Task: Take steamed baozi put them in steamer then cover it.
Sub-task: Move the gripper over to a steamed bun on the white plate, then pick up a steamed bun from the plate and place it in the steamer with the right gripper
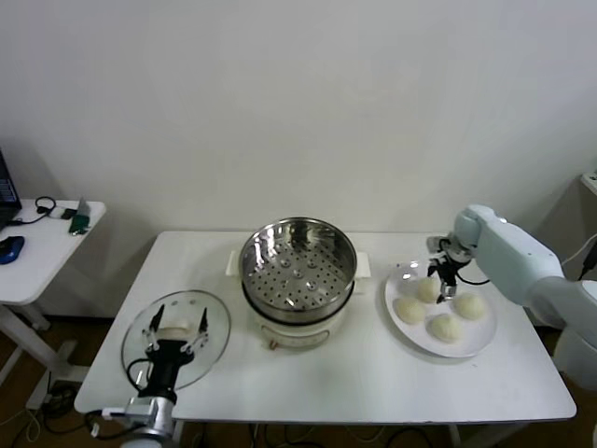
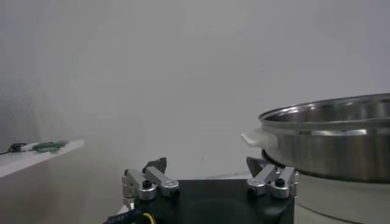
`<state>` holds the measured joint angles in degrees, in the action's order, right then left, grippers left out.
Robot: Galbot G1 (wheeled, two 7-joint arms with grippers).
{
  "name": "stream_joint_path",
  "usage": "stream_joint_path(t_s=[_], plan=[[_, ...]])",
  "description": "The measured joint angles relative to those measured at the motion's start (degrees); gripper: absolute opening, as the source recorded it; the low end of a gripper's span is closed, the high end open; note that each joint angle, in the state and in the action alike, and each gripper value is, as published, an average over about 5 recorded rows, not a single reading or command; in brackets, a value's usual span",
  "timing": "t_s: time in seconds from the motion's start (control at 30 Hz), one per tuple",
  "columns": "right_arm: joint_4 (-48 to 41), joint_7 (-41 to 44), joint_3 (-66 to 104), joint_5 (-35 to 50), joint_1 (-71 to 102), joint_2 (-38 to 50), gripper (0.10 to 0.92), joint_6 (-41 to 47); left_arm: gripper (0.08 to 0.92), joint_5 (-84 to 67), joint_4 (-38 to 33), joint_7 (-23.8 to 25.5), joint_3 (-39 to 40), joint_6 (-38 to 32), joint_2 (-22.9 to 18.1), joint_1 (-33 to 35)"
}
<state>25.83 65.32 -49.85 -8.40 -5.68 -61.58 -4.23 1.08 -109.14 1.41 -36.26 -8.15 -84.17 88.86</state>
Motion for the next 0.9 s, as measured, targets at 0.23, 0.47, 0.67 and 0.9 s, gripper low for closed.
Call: stream_joint_path(t_s=[0.23,0.47,0.67,0.9], plan=[[-2.2,0.0,1.0,-1.2,-0.2,-1.5,0.807,-1.0,0.823,0.0,0.2,-0.1,-0.3,-0.5,-0.1,0.5],[-3.7,0.0,2.0,-2.1,-0.4,-2.1,0.782,-1.6,0.823,-0.1,0.1,-0.1,-0.5,-1.1,-0.2,1.1],[-4.4,0.1,2.8,-2.6,-0.4,-2.5,0.758,-2.0,0.823,-0.1,0.0,-0.2,-0.5,-1.4,-0.3,1.5],[-4.7,0.5,3.5,-3.0,-0.4,-2.5,0.726,-2.8,0.823,-0.1,-0.2,-0.2,-0.5,-1.5,-0.3,1.9]])
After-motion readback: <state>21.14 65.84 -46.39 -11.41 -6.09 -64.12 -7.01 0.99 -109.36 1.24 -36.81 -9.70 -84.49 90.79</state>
